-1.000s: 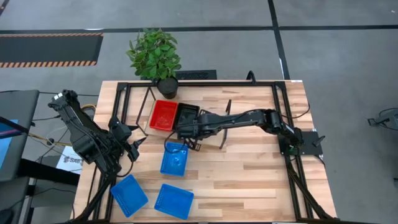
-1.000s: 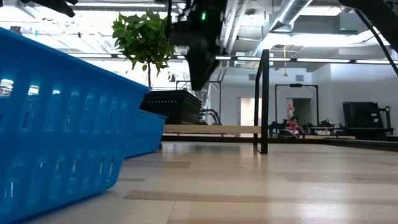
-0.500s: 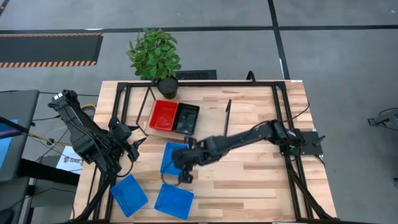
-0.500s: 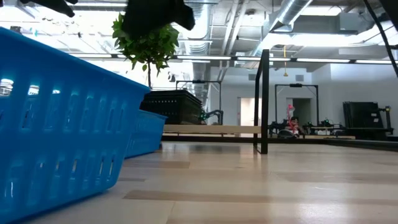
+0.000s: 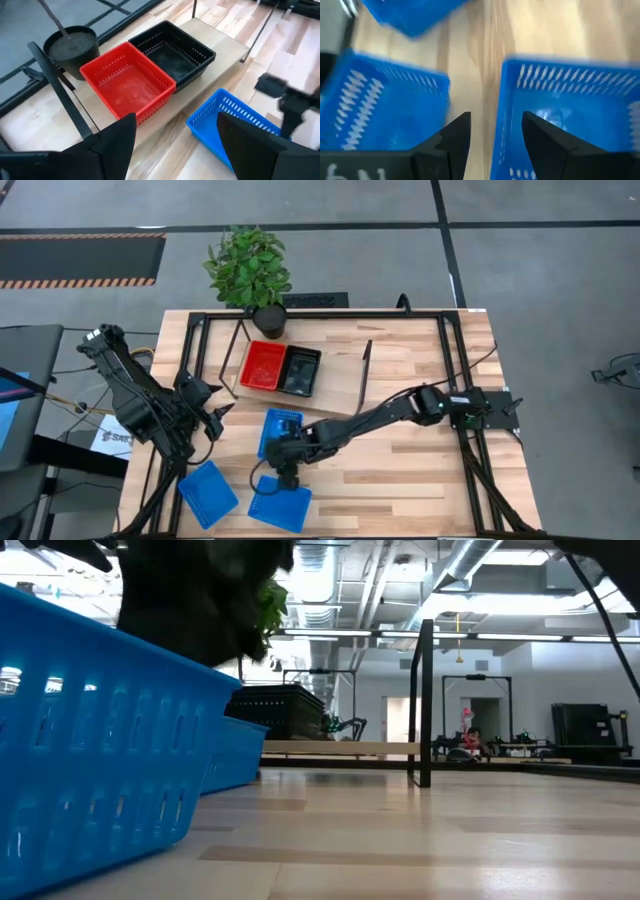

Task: Stack baskets on shelf by color
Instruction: Put the top blue basket on the shelf, then stack the left blue basket on top of the other blue basket on the shelf

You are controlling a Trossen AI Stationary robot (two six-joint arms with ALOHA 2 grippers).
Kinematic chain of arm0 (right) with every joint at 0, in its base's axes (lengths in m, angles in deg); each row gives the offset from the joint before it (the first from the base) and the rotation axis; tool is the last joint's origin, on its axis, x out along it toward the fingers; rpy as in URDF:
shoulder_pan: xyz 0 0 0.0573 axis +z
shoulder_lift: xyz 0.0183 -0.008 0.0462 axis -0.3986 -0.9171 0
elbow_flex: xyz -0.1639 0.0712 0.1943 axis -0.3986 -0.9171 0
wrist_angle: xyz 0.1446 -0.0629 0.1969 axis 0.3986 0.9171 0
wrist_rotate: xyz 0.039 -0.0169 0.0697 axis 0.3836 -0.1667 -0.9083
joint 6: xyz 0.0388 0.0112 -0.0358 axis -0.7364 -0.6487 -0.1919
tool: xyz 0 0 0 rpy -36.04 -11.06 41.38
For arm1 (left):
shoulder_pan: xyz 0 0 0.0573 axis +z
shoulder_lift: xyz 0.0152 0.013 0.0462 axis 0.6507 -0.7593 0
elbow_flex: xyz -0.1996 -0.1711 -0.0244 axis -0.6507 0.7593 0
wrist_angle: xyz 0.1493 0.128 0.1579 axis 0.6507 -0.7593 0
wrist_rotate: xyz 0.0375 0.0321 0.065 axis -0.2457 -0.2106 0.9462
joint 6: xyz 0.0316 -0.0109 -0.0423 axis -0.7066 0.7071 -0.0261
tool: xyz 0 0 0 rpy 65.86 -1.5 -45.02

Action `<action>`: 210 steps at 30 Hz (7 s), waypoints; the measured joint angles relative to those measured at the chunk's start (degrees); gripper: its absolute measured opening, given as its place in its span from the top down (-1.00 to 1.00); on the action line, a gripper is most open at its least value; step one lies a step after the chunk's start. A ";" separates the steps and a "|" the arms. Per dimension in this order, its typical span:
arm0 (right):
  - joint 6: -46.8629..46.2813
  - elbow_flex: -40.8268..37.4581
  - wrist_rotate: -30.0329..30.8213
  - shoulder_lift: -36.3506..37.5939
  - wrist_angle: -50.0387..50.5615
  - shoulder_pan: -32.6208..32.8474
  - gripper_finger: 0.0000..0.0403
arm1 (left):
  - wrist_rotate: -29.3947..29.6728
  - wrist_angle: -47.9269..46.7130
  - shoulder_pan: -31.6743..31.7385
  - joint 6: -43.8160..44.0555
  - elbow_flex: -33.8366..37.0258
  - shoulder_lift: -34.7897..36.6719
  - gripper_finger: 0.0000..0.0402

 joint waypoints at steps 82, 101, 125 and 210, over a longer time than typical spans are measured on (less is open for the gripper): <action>-1.28 -28.57 27.14 26.89 29.13 -4.40 0.93 | 0.54 0.13 -0.04 -1.56 0.00 0.01 -0.32; 6.65 -43.57 21.99 31.87 9.21 -8.09 0.87 | 0.54 0.13 -0.04 -1.02 0.00 0.01 -0.32; 5.89 -43.43 21.81 31.87 9.65 -9.23 0.42 | 0.43 0.14 -0.05 -0.97 0.00 0.01 -0.32; 29.20 -18.62 6.94 15.58 -10.62 10.41 0.98 | -1.60 2.66 -0.04 5.28 0.02 0.03 -0.32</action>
